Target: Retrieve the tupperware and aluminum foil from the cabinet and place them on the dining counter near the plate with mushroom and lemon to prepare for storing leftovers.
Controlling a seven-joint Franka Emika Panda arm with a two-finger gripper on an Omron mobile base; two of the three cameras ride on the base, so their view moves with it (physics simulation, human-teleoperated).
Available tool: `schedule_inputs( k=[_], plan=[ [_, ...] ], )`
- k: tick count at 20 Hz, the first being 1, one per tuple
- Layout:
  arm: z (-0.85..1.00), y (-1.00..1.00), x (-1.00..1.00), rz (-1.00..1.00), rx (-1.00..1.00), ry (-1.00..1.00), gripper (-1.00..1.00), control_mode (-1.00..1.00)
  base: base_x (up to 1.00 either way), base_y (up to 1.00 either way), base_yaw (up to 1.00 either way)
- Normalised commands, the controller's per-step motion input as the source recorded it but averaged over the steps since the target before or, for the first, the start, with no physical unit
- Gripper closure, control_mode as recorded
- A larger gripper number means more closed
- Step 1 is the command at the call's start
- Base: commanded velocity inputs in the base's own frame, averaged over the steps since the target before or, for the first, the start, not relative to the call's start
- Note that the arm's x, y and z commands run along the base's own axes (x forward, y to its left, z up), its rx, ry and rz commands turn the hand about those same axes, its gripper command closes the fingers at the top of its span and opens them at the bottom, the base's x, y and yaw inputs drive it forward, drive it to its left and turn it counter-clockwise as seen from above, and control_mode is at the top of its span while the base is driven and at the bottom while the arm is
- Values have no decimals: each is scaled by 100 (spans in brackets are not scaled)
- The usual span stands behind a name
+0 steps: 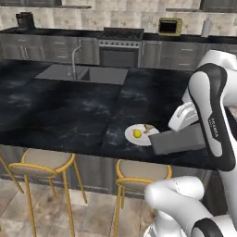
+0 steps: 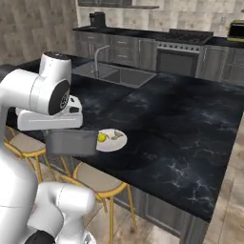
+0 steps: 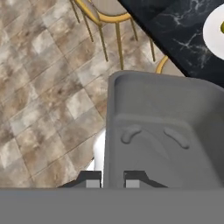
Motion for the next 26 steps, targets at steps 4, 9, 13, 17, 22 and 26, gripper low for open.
schedule_inputs(
  k=[4, 9, 13, 17, 22, 26],
  plan=[
    [0, 0, 0, 0, 0, 0, 100, 100, 40, 39, -57],
    [0, 0, 0, 0, 0, 0, 100, 100, 43, 57, -57],
    [0, 0, 0, 0, 0, 0, 100, 100, 47, 74, -56],
    [0, 0, 0, 0, 0, 0, 100, 100, 46, 79, -53],
    [0, 14, 7, -5, 0, -4, 100, -100, 29, 59, -34],
    [0, 59, 39, -10, 0, -14, 100, -100, 0, 0, 0]
  ],
)
